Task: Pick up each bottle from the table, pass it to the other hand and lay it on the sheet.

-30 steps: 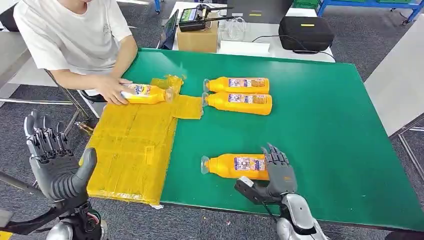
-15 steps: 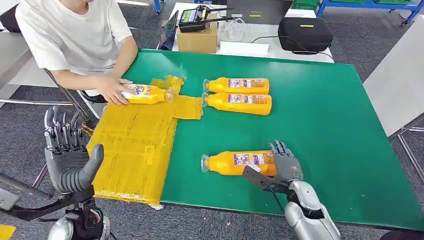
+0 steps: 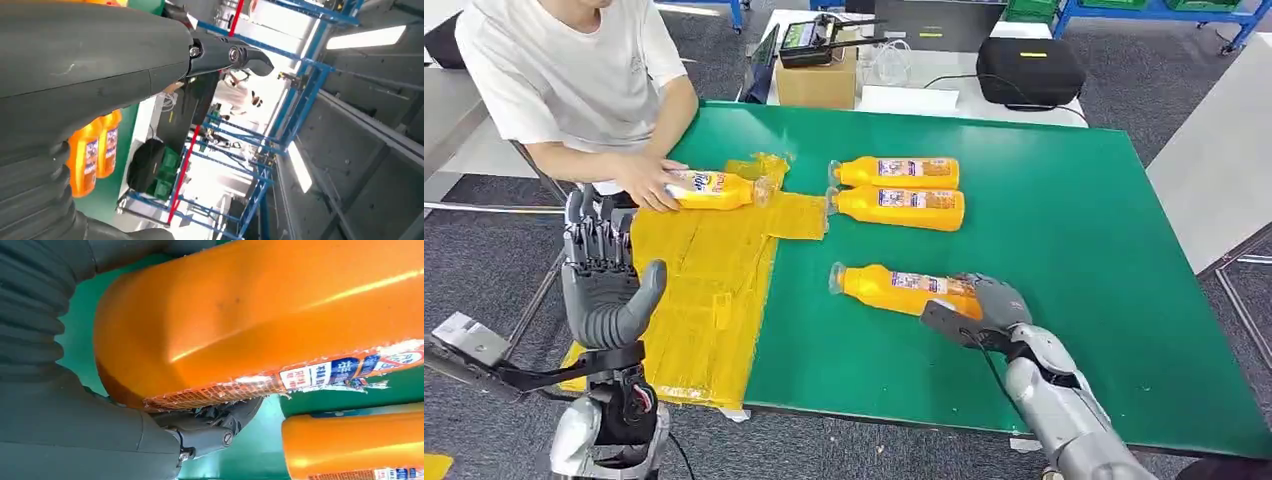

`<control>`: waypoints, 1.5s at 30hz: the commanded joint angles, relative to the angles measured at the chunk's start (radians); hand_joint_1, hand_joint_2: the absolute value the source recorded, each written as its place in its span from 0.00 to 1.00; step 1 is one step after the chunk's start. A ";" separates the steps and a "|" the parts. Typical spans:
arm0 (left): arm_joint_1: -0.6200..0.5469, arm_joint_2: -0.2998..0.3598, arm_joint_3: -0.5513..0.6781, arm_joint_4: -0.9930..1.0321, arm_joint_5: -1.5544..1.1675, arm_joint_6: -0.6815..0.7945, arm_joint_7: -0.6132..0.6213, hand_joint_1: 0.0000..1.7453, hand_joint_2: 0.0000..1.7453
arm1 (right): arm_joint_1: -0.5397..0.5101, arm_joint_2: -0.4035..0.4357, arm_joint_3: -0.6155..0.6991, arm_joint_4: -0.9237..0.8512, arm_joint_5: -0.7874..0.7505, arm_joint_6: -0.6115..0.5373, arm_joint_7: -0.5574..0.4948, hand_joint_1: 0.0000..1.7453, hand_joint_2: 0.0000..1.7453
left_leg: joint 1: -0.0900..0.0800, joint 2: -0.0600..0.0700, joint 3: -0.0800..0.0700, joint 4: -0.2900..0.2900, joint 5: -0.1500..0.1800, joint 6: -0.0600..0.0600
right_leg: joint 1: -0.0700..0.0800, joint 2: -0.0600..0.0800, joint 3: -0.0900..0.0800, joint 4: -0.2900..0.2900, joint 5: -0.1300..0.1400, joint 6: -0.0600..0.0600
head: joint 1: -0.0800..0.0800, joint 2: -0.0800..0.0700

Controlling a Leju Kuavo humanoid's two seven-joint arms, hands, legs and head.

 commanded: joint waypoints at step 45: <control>0.018 0.054 -0.344 0.311 -0.080 -0.074 -0.022 0.00 1.00 | 0.121 0.239 0.274 -0.215 -0.540 0.014 -0.407 1.00 1.00 | 0.000 -0.003 -0.016 -0.001 0.000 0.002 | 0.000 -0.002 -0.013 0.000 0.000 -0.003 | 0.000 0.000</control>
